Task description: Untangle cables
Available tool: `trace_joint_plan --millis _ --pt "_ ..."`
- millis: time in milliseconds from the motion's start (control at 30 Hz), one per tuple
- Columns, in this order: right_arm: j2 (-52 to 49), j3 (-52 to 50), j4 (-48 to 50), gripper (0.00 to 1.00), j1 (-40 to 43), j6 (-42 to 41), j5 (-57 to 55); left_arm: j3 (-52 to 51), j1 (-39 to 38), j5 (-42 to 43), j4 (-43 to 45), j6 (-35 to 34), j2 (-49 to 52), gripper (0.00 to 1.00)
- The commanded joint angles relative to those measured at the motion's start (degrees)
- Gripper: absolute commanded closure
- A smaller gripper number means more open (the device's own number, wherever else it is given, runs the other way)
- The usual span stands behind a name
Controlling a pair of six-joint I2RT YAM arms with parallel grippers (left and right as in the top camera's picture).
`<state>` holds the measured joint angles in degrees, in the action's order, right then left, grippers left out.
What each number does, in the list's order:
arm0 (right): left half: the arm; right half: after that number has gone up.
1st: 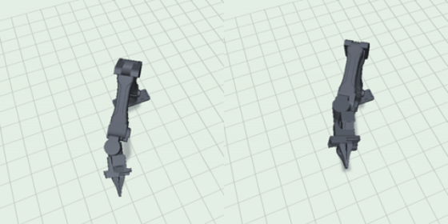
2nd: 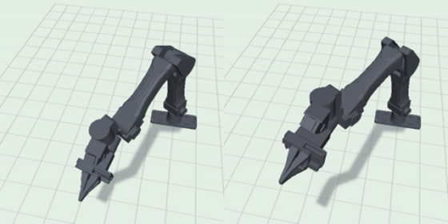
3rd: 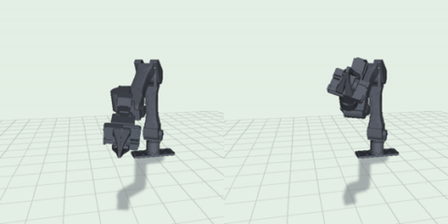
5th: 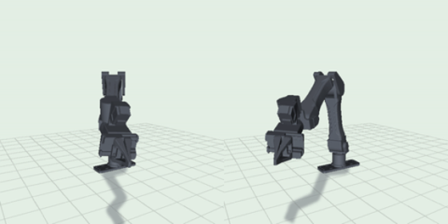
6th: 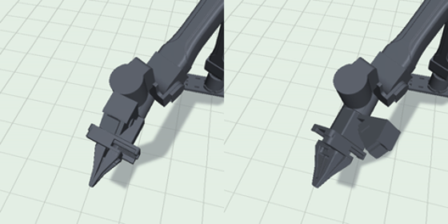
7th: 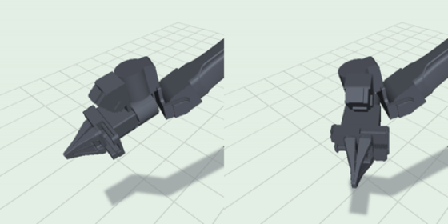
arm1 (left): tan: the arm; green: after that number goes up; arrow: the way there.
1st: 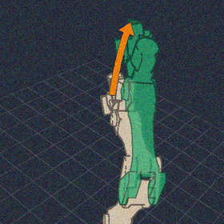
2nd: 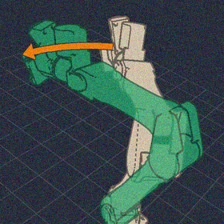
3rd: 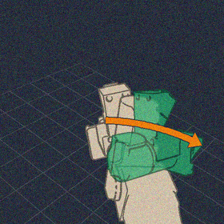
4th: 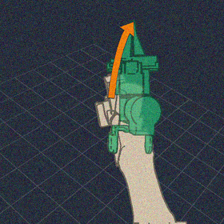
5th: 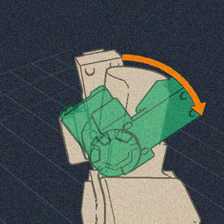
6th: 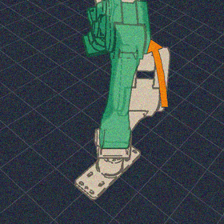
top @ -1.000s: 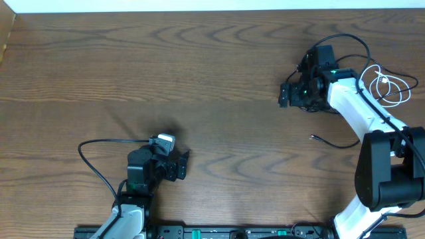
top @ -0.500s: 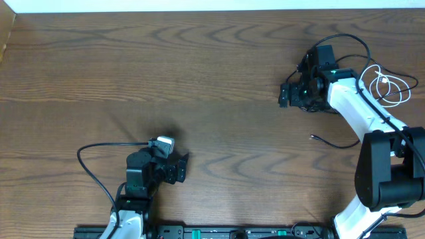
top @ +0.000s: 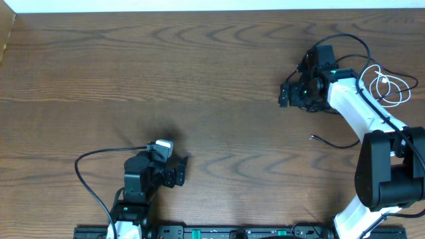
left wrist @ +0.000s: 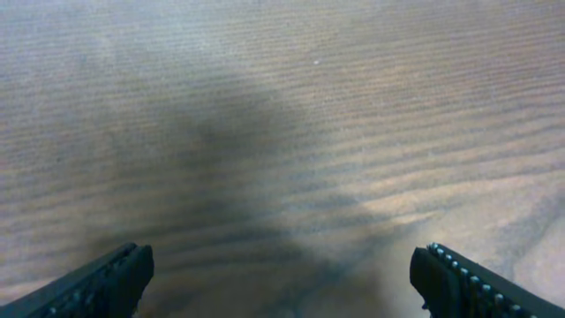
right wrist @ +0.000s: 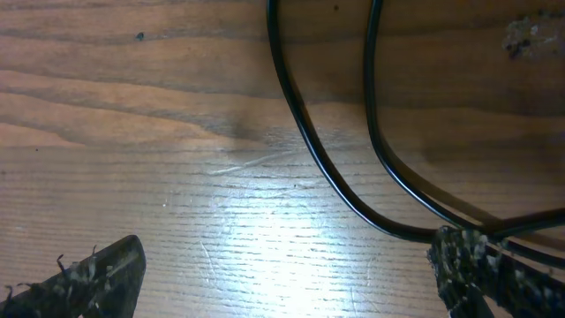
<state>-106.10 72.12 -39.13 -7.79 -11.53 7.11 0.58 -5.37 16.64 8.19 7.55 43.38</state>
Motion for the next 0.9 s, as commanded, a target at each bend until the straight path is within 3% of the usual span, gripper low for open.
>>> trace_joint_plan --millis 0,100,300,867 --pt "0.98 -0.31 0.11 0.01 -0.35 0.0 0.35 -0.35 -0.22 0.68 -3.26 0.22 -5.2 0.02" --pt "0.98 -0.31 0.11 0.01 -0.35 0.0 0.35 -0.35 -0.22 0.24 -11.52 0.35 -14.64 0.02" --pt "0.98 -0.31 0.11 0.01 -0.35 0.0 0.35 -0.37 -0.24 -0.81 -11.15 0.37 -25.29 0.02" --pt "0.98 -0.31 0.11 0.01 -0.35 0.0 0.35 -0.35 -0.24 -0.13 -11.13 -1.07 -34.93 0.02"
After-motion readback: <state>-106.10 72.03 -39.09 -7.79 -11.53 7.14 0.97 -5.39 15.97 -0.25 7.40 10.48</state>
